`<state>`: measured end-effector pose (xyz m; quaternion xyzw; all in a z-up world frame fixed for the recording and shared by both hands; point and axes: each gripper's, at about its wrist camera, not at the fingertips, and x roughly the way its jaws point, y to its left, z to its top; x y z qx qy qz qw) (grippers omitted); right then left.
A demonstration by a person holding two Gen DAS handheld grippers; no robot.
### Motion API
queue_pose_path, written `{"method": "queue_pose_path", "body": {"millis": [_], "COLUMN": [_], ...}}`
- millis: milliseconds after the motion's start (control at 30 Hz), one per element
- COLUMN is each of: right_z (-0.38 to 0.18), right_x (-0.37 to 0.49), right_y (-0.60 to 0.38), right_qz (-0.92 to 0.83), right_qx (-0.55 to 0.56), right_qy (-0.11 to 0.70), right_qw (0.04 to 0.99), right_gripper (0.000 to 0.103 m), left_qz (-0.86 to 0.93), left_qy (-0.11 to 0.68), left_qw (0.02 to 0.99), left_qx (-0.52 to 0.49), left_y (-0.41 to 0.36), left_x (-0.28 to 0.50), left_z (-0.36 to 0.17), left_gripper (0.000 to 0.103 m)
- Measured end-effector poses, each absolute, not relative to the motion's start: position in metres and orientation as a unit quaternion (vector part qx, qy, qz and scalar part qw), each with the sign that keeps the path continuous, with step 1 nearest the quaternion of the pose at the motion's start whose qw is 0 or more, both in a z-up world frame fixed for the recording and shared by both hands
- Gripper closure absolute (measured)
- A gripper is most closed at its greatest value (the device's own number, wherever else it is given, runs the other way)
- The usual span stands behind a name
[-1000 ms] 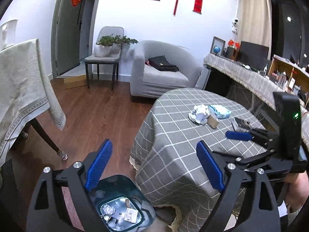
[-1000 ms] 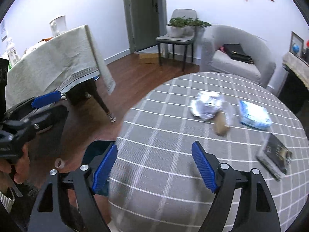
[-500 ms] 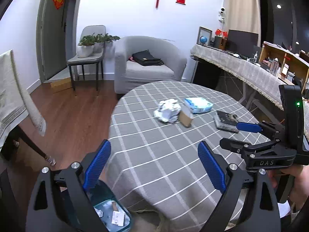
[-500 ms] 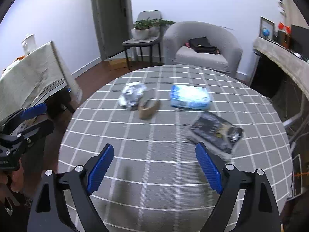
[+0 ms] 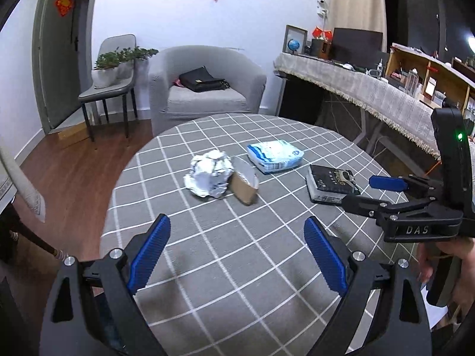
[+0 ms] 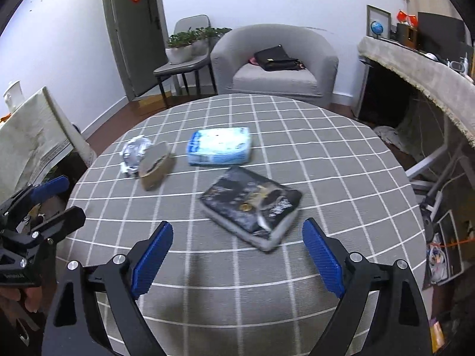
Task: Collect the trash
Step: 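Move both tools back toward the table, then grasp the cardboard tape core with the left tool while the right tool grasps the black tissue packet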
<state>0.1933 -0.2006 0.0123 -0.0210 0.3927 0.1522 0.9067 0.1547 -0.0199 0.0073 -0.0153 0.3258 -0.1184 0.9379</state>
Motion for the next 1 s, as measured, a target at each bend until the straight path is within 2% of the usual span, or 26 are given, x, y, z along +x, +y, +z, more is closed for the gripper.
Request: {"method": "queue_pose_path", "body": {"millis": [167,433,733,1000], "right_z": [0.011,0.021,0.006,0.005], "right_x": [0.201,0.215,0.221,0.231], "right_y": [-0.211,-0.225,-0.222,-0.209], "right_qz": [0.153,0.225,0.257,0.272], "right_qx": [-0.034,-0.077,-0.123,-0.14], "right_qy": [0.395,0.387,0.407,0.406], "right_qw": [0.905,0.891,0.868,0.861], "right_gripper": [0.013,0.013,0.013,0.014], "left_qz": [-0.121,-0.119,-0.131,-0.113], "left_qy": [0.34,0.381,0.407,0.426], "left_qw": [0.932,0.917,0.904,0.897], "left_qx": [-0.017,0.003,0.0,-0.032], "left_y": [-0.028,-0.042,-0.052,-0.043], "left_x": [0.169,0.193,0.208,0.223], "left_z": [0.002,-0.012,-0.019,-0.02], "left_gripper": [0.011,0.02,0.027,0.035]}}
